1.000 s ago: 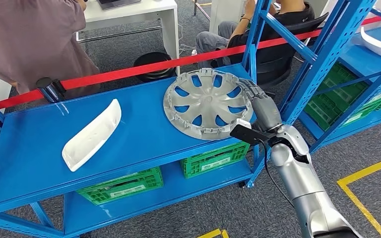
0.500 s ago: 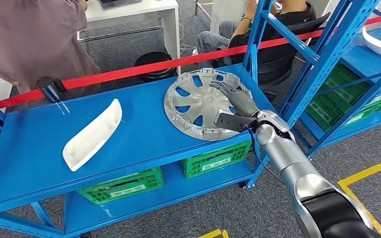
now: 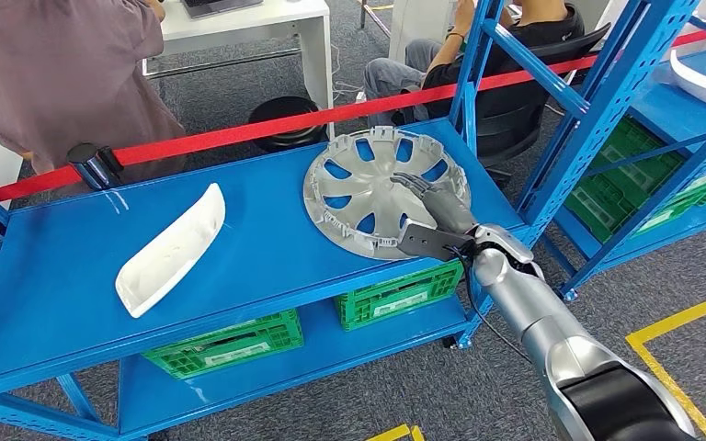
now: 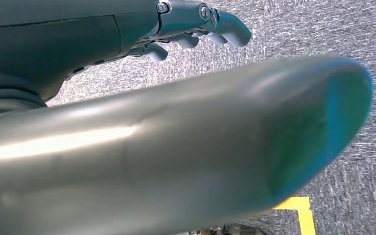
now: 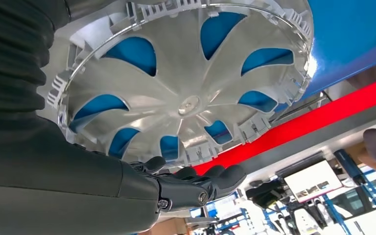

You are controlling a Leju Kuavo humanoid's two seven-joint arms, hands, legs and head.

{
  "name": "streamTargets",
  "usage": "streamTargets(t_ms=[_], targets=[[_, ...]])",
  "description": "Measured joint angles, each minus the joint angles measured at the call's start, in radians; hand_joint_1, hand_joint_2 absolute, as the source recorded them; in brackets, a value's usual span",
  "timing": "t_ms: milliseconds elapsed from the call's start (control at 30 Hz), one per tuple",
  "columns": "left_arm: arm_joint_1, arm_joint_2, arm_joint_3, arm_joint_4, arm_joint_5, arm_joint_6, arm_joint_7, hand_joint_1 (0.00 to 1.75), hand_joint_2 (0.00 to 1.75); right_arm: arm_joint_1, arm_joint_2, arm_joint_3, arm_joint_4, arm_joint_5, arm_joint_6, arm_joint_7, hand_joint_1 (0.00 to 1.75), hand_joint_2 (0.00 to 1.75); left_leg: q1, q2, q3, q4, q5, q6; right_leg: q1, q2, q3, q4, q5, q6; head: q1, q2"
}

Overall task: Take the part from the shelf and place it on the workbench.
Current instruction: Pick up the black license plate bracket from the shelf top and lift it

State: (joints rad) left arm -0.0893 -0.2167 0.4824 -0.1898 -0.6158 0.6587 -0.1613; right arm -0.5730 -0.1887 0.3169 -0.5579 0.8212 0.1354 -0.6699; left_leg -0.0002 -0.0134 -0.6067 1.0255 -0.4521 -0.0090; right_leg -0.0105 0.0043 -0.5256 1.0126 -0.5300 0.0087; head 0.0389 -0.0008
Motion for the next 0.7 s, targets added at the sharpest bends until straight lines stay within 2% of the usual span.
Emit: streamTargets(t_ms=[467, 700], targets=[[-0.037, 0.003, 0.002, -0.004, 0.023, -0.003, -0.020, 0.00, 0.00, -0.003, 0.042, 0.016, 0.020, -0.019, -0.012, 0.033, 0.00, 1.75, 0.000, -0.001, 0.000, 0.000, 0.000, 0.000, 0.000, 0.000, 0.000, 0.000, 0.000, 0.000, 0.000, 0.000], [-0.040, 0.003, 0.029, -0.005, 0.073, -0.001, -0.011, 0.00, 0.00, -0.002, 0.050, 0.026, 0.055, -0.019, 0.015, 0.033, 0.00, 1.75, 0.000, 0.000, 0.000, 0.000, 0.000, 0.000, 0.000, 0.000, 0.000, 0.000, 0.000, 0.000, 0.000, 0.000]])
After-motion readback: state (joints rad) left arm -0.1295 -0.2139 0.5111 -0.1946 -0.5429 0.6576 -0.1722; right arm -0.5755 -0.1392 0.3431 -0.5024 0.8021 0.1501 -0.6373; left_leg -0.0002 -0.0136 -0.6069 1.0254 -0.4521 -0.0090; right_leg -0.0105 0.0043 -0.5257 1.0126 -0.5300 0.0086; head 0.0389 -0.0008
